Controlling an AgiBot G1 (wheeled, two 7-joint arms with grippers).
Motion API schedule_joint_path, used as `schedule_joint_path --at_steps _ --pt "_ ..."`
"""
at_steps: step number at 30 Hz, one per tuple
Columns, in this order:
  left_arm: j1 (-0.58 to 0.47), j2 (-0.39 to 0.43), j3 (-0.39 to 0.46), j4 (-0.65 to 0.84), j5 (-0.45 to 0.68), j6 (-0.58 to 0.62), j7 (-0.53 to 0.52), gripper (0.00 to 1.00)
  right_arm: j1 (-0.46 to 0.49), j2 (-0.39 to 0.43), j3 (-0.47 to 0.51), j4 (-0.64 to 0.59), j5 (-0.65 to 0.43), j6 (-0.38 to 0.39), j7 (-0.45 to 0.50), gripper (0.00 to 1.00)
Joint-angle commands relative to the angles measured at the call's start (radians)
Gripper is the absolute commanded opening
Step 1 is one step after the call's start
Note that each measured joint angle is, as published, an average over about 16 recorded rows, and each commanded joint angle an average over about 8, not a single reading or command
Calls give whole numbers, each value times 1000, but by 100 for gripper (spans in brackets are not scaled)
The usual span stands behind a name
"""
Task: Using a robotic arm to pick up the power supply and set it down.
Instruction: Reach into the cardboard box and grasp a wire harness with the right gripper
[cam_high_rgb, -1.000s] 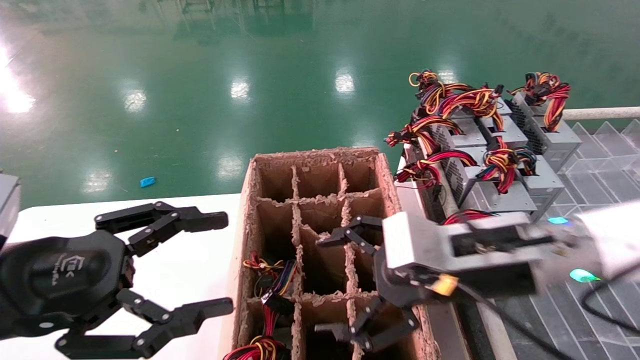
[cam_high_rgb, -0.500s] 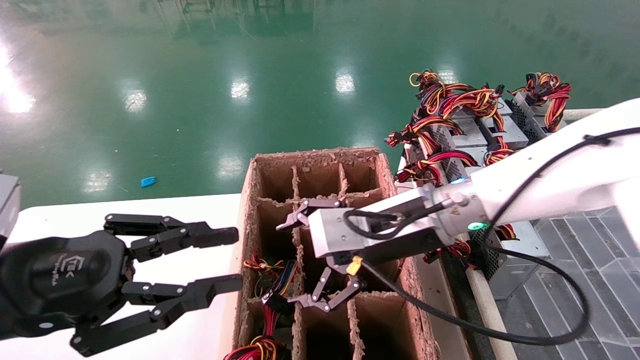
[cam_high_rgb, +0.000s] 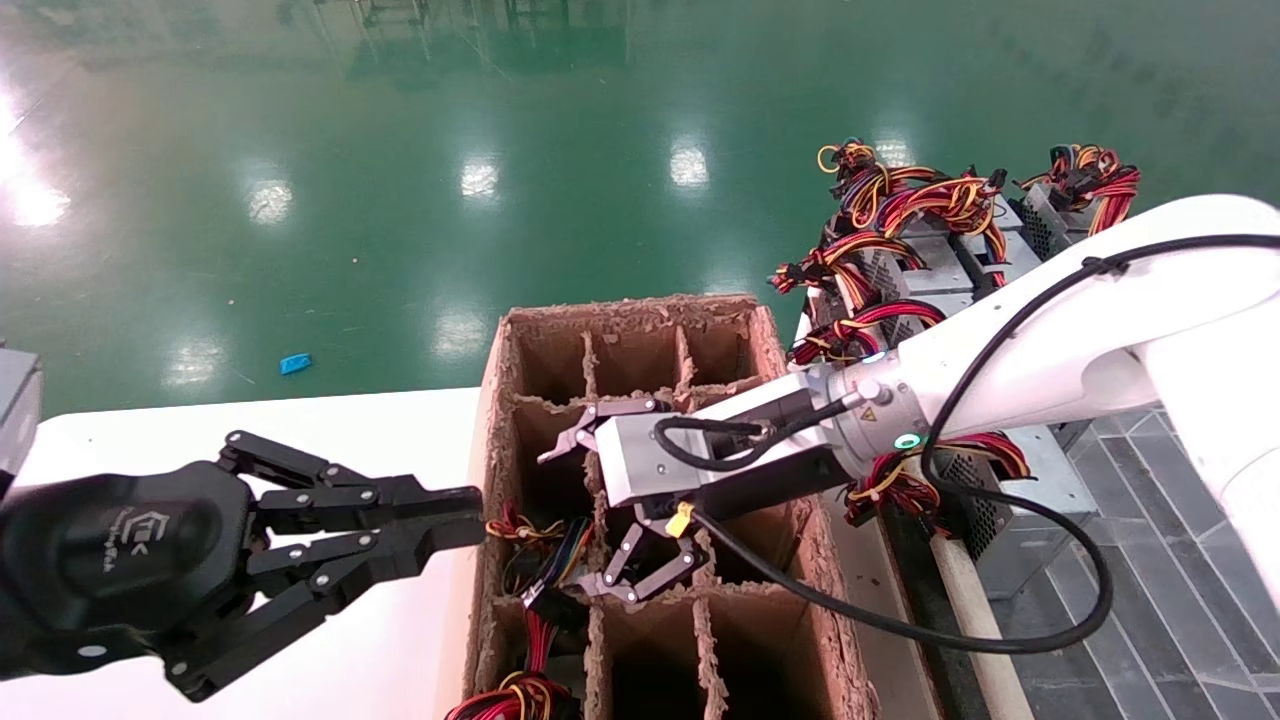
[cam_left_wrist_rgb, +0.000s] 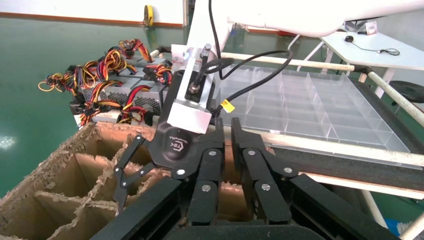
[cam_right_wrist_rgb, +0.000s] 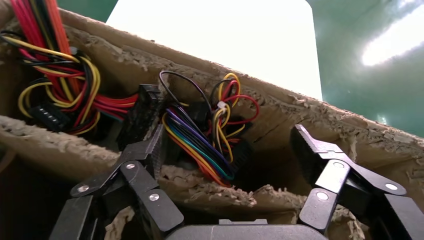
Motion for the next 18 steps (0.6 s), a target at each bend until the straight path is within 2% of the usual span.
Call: schedule_joint_path --at_steps 1,18 --pt "0 0 0 0 0 0 0 0 2 -9 0 -24 1 4 -21 0" --pt "0 0 0 0 0 0 0 0 38 -51 -23 -132 -25 -1 -114 0"
